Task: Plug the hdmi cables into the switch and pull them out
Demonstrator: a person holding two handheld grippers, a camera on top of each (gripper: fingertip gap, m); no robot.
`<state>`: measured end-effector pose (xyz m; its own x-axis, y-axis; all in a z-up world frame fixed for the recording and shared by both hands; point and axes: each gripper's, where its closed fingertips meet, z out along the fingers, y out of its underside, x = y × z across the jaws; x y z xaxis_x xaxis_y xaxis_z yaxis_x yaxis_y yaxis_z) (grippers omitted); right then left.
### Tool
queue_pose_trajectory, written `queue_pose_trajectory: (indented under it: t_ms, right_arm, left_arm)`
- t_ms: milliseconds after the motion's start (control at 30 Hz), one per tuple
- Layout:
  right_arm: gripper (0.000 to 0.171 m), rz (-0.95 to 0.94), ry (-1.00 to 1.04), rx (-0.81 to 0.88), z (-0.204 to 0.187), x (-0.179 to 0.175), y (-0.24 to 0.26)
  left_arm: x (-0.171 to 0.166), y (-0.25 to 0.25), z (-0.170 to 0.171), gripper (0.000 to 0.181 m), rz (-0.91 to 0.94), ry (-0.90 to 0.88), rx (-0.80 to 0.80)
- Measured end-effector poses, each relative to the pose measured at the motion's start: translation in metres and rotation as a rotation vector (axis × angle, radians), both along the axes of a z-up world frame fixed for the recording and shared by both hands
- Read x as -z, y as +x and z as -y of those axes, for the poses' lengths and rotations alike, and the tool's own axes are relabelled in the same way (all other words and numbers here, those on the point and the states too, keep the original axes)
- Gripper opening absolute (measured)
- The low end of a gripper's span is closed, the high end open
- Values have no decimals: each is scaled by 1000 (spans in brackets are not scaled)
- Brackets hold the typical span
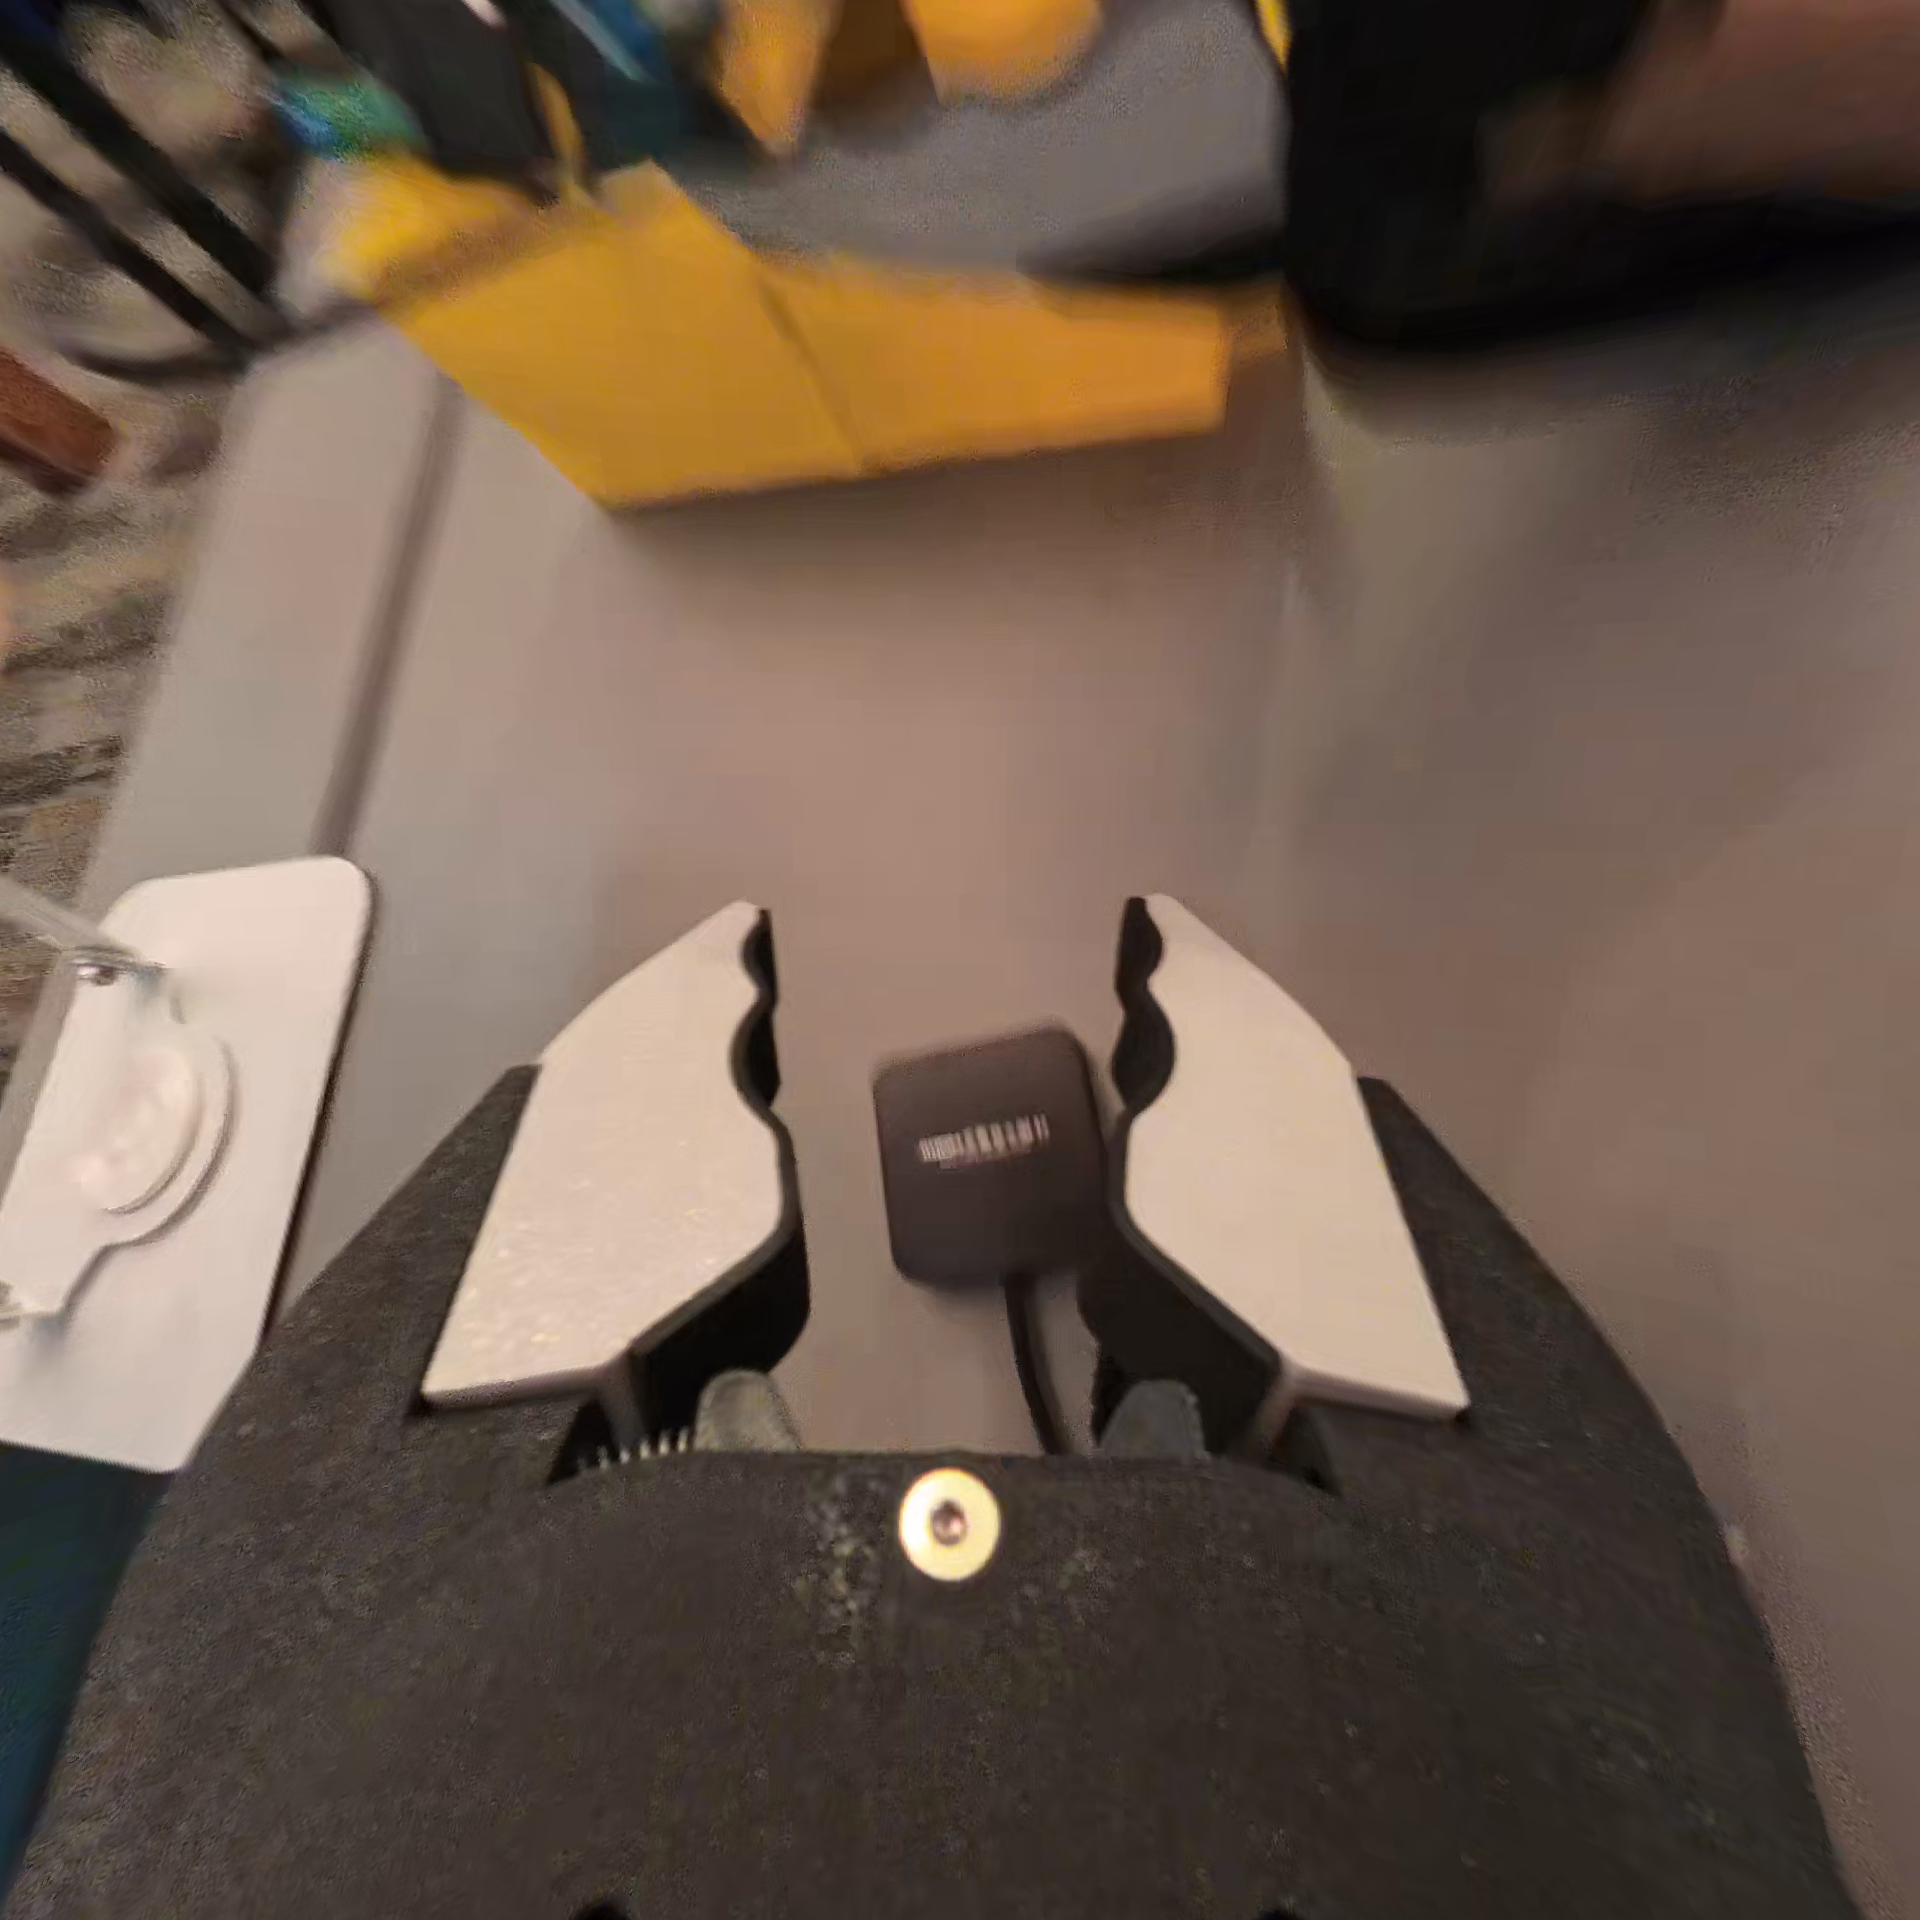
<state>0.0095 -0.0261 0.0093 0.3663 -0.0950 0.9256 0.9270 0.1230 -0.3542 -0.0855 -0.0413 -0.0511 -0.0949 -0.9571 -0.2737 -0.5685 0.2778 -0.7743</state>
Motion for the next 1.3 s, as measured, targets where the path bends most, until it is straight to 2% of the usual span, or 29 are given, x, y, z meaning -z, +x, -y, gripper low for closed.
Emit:
queue_pose_trajectory:
  t_ms: [100,233,333,433,500,533,667,800,933,1000,1067,1133,1200,1267,1300]
  right_arm:
    - [13,55,11,-16,2,4,-13]
    - [13,164,44,-37,7,9,-34]
    - [13,237,70,-47,11,13,-48]
    - [13,293,70,-48,11,20,-58]
    - [13,324,84,-52,12,22,-62]
    - [13,331,90,-52,12,22,-64]
    - [14,271,113,-118,17,17,-72]
    - [16,46,99,-226,27,2,-75]
    - [15,-225,-8,-450,40,-5,-81]
    - [10,-396,-187,-593,43,4,-90]
    - [14,-634,-449,-771,49,17,-104]
    - [30,-875,-668,-946,57,20,-116]
    - [57,-1091,-789,-995,51,20,-117]
    - [76,-1207,-826,-1055,49,15,-117]
    - [77,-1240,-801,-1097,52,9,-117]
  left_arm:
    - [-46,16,0,56,292,-253,-72]
    - [-68,22,4,56,414,-466,-108]
    - [-77,24,6,53,468,-530,-122]
    - [-77,23,1,42,486,-534,-160]
    - [-75,21,-1,14,476,-526,-167]
    - [-75,21,-2,6,476,-531,-164]
    - [-83,17,-3,7,501,-571,-149]
    - [-106,0,-17,6,590,-521,-177]
    - [-136,-24,-21,6,688,-484,-140]
    - [-147,-30,-16,6,724,-488,-102]
    - [-154,-32,-10,6,736,-477,-69]
    - [-158,-29,0,6,743,-488,-24]
    - [-163,-25,12,6,769,-523,29]
    - [-169,-21,25,6,822,-573,99]
    - [-171,-18,31,6,856,-599,132]
